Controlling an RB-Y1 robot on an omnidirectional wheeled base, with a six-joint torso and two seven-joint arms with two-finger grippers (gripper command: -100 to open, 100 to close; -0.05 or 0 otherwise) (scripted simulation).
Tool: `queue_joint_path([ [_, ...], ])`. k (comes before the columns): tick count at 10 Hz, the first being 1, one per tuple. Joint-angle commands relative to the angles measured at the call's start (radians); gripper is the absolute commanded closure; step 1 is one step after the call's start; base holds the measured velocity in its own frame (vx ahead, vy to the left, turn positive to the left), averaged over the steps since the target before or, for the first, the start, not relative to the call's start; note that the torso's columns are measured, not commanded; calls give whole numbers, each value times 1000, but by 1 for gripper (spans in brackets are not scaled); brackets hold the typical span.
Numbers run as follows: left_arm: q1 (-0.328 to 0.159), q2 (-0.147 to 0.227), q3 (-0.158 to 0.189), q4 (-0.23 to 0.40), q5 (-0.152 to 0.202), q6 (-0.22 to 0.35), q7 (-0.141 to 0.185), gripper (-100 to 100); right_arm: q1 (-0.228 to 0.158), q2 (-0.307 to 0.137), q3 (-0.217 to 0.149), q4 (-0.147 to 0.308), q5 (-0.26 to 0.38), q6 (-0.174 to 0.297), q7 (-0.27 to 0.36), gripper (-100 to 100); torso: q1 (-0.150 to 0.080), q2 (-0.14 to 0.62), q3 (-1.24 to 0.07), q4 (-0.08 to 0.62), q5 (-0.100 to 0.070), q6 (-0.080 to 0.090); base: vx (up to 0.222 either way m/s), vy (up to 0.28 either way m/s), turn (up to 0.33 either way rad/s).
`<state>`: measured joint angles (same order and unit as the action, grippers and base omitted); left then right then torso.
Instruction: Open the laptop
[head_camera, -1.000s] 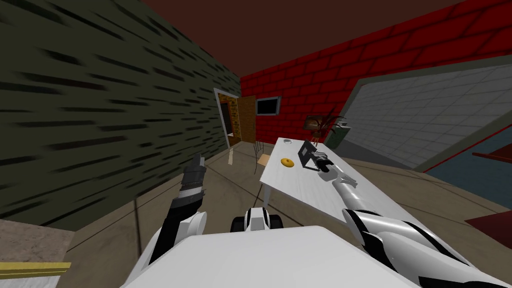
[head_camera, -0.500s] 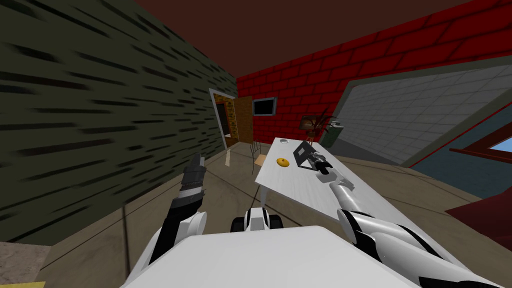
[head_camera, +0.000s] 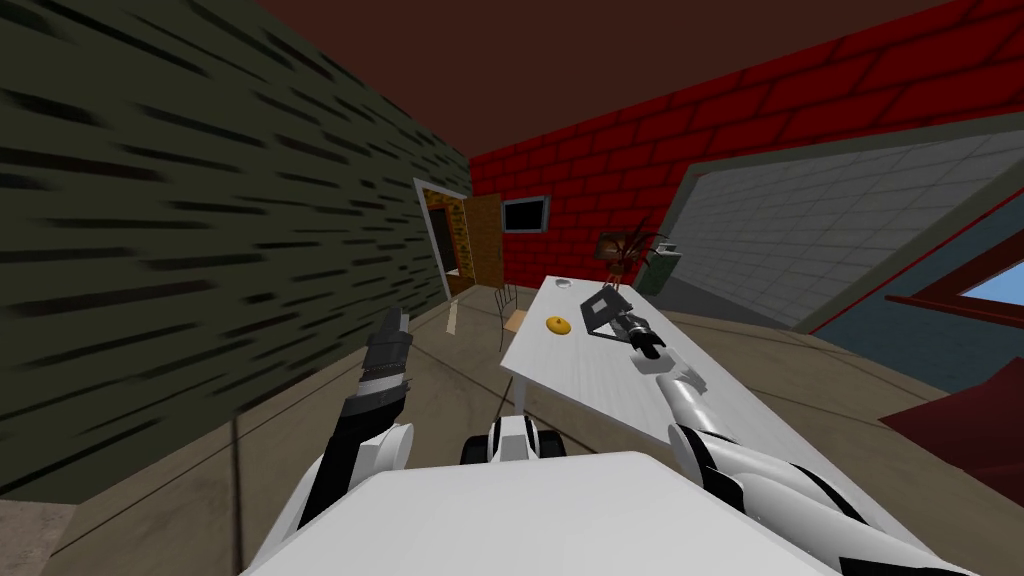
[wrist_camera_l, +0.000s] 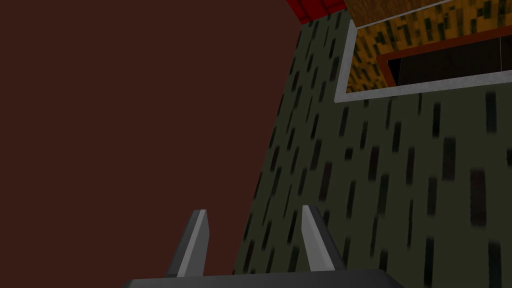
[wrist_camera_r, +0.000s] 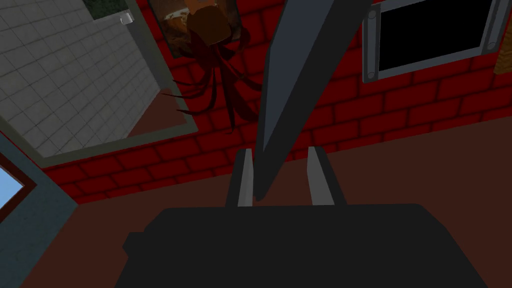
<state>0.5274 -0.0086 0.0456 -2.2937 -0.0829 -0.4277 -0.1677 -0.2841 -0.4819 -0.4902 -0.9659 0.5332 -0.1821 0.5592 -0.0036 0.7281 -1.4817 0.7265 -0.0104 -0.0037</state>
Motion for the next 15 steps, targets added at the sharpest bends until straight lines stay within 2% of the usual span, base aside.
queue_joint_path([
  [1,0,0,0,0,0,0,0,0,16,63,-30,39,-38,-46,-9,100,-2,-1,-1,-1,-2,-2,7,-84,-18],
  [2,0,0,0,0,0,0,0,0,22,82,-45,49,-54,-66,-13,100,-2,-2,-1,-1,-2,-3,3,-87,-9],
  [4,0,0,0,0,0,0,0,0,22,82,-45,49,-54,-66,-13,100,0,-4,-3,0,1,-5,-7,-32,1],
  [6,0,0,0,0,0,0,0,0,34,120,-76,67,-85,-106,-22,100,3,-3,-2,2,2,-6,10,-49,-8],
  [7,0,0,0,0,0,0,0,0,16,94,-81,68,-78,-100,-17,100,1,-4,-2,1,1,-7,-4,-32,-25],
  [8,0,0,0,0,0,0,0,0,29,140,-108,99,-122,-157,-18,100,2,-2,-1,4,5,-4,6,-95,45],
  [9,0,0,0,0,0,0,0,0,29,140,-108,98,-122,-160,-18,100,1,1,1,5,5,-4,10,-107,54],
  [11,0,0,0,0,0,0,0,0,43,184,-130,127,-163,-213,-20,100,2,0,0,4,4,-5,20,-89,60],
  [12,0,0,0,0,0,0,0,0,23,145,-122,89,-152,-160,-33,-100,4,0,0,2,2,-5,-27,-28,36],
  [13,0,0,0,0,0,0,0,0,23,145,-122,89,-152,-160,-33,-100,7,5,2,7,8,-1,-56,19,13],
  [15,0,0,0,0,0,0,0,0,2,125,-115,87,-151,-128,-43,-100,7,13,8,12,11,3,-57,22,14],
])
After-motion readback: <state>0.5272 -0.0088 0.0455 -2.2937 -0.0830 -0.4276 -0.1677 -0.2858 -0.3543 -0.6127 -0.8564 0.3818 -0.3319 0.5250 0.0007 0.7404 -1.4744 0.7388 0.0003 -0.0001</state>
